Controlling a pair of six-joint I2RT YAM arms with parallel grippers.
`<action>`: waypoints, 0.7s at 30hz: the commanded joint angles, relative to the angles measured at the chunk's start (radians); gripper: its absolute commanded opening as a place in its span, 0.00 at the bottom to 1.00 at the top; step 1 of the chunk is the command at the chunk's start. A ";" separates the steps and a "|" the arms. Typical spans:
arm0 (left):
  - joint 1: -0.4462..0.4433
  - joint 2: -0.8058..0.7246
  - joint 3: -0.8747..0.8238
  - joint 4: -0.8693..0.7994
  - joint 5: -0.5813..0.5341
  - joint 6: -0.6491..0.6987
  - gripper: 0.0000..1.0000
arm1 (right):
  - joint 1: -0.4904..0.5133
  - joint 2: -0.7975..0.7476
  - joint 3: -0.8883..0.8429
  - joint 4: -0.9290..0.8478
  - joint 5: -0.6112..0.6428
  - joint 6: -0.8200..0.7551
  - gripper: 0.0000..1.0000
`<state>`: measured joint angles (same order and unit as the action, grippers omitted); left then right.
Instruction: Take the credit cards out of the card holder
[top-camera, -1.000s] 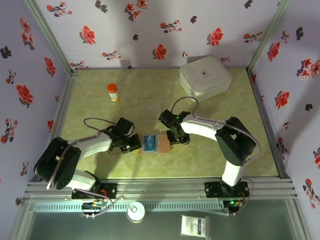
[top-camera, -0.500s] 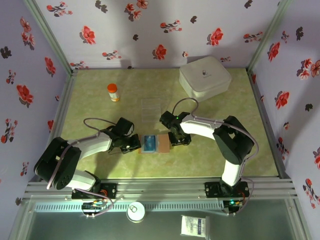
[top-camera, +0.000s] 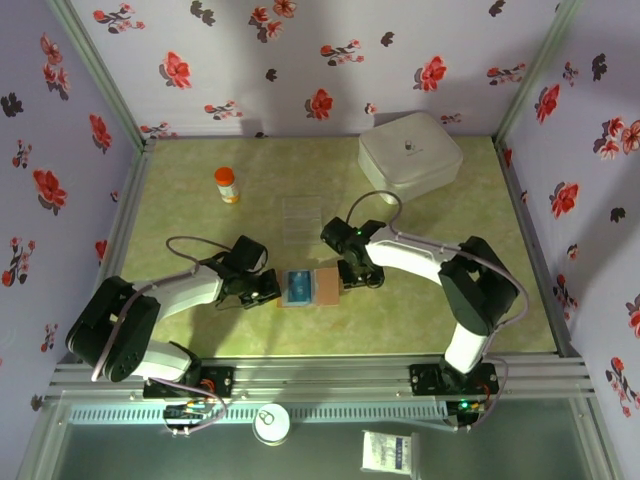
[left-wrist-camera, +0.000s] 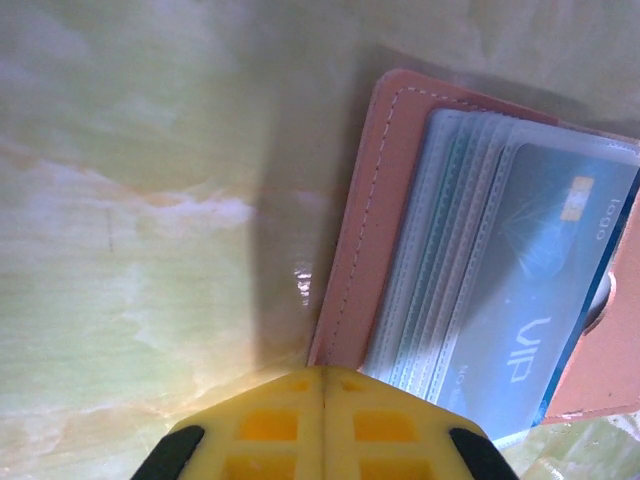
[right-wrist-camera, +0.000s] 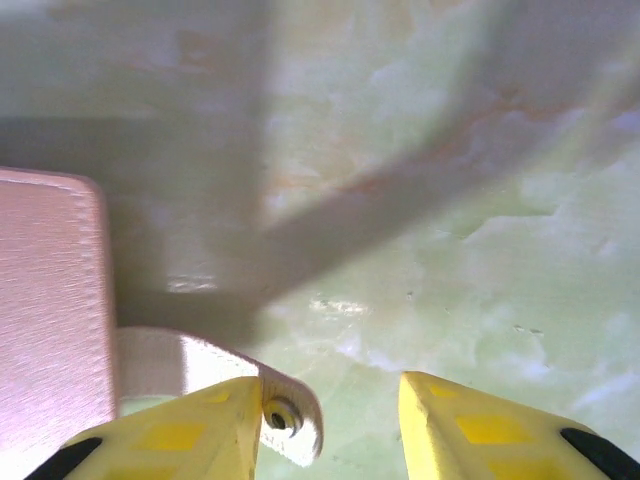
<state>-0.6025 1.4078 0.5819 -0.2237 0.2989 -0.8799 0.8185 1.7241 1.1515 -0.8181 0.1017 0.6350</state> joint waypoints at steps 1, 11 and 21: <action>-0.008 -0.018 -0.012 -0.038 -0.002 -0.003 0.00 | 0.027 -0.041 0.070 -0.068 0.017 0.011 0.42; -0.011 -0.024 -0.011 -0.040 0.001 -0.003 0.00 | 0.145 0.033 0.242 -0.101 0.030 0.045 0.46; -0.011 -0.024 -0.020 -0.037 -0.001 -0.004 0.00 | 0.148 0.122 0.198 -0.038 0.000 0.100 0.59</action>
<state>-0.6067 1.3991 0.5793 -0.2340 0.2989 -0.8803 0.9699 1.8309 1.3693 -0.8608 0.0994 0.7033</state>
